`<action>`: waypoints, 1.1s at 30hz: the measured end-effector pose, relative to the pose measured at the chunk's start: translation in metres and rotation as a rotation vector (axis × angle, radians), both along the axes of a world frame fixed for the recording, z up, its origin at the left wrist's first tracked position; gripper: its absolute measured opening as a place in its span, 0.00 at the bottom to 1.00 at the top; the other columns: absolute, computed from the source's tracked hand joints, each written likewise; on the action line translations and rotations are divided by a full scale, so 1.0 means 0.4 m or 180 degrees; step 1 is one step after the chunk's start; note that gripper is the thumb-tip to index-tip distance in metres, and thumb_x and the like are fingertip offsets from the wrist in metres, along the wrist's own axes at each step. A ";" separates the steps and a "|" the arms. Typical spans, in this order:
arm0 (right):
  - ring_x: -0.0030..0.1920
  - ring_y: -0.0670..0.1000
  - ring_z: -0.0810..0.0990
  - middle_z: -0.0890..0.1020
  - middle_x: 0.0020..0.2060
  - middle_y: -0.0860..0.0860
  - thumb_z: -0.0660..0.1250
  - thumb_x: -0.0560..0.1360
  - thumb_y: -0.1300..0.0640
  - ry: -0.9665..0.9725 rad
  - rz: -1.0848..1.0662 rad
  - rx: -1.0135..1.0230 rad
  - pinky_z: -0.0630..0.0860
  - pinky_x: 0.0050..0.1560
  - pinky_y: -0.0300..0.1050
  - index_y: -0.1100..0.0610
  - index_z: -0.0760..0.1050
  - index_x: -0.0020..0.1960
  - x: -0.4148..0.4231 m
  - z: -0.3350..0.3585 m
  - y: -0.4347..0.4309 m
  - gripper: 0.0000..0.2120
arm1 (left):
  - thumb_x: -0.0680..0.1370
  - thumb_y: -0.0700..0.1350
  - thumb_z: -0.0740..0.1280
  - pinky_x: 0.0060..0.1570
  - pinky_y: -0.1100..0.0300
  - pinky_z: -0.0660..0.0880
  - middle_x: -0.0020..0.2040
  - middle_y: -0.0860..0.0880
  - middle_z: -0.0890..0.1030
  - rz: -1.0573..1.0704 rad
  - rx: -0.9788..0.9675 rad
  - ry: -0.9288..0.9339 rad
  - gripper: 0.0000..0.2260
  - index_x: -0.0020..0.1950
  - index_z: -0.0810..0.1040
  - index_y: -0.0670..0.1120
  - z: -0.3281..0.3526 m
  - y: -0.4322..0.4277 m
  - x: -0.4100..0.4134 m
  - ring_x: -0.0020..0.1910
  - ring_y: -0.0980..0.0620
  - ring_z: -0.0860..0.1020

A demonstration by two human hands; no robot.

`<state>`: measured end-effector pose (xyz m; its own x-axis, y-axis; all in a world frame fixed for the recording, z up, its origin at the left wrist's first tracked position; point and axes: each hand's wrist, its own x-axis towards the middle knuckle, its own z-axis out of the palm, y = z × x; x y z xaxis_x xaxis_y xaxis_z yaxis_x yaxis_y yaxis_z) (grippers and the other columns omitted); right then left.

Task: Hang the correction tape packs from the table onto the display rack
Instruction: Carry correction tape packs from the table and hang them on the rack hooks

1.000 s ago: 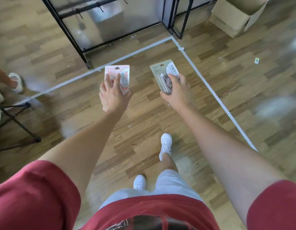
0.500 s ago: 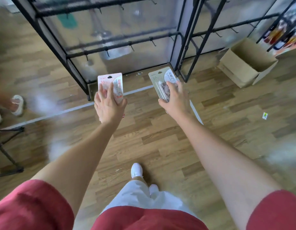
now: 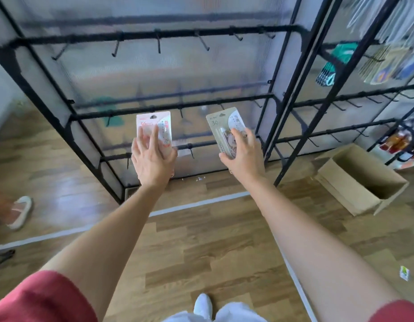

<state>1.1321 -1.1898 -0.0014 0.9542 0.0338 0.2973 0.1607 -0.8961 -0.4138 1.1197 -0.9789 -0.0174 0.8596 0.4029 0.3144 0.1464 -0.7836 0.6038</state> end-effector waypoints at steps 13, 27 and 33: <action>0.67 0.62 0.66 0.63 0.72 0.61 0.71 0.72 0.50 -0.0680 0.0697 0.0457 0.68 0.65 0.57 0.56 0.64 0.72 0.393 0.191 0.022 0.32 | 0.75 0.52 0.69 0.71 0.45 0.55 0.77 0.45 0.55 0.0476 0.0194 -0.0724 0.32 0.76 0.60 0.53 0.210 0.008 0.293 0.74 0.41 0.55; 0.65 0.63 0.68 0.64 0.71 0.61 0.73 0.71 0.51 -0.1135 0.0883 0.0694 0.69 0.62 0.54 0.57 0.66 0.72 0.608 0.305 0.221 0.32 | 0.75 0.52 0.69 0.71 0.46 0.55 0.77 0.44 0.56 0.0612 0.0289 -0.1265 0.31 0.76 0.61 0.54 0.405 0.162 0.492 0.74 0.42 0.55; 0.66 0.61 0.66 0.63 0.72 0.60 0.72 0.72 0.50 -0.1223 0.0625 0.0756 0.68 0.63 0.55 0.56 0.64 0.73 0.694 0.318 0.271 0.34 | 0.75 0.54 0.68 0.70 0.43 0.56 0.78 0.44 0.54 0.0176 0.0476 -0.1620 0.32 0.76 0.60 0.54 0.536 0.153 0.656 0.75 0.40 0.55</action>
<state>1.4097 -1.0815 0.1259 0.7564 0.0906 0.6478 0.4981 -0.7216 -0.4807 1.3819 -0.9179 0.1969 0.5622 0.3621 0.7435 -0.0925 -0.8659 0.4916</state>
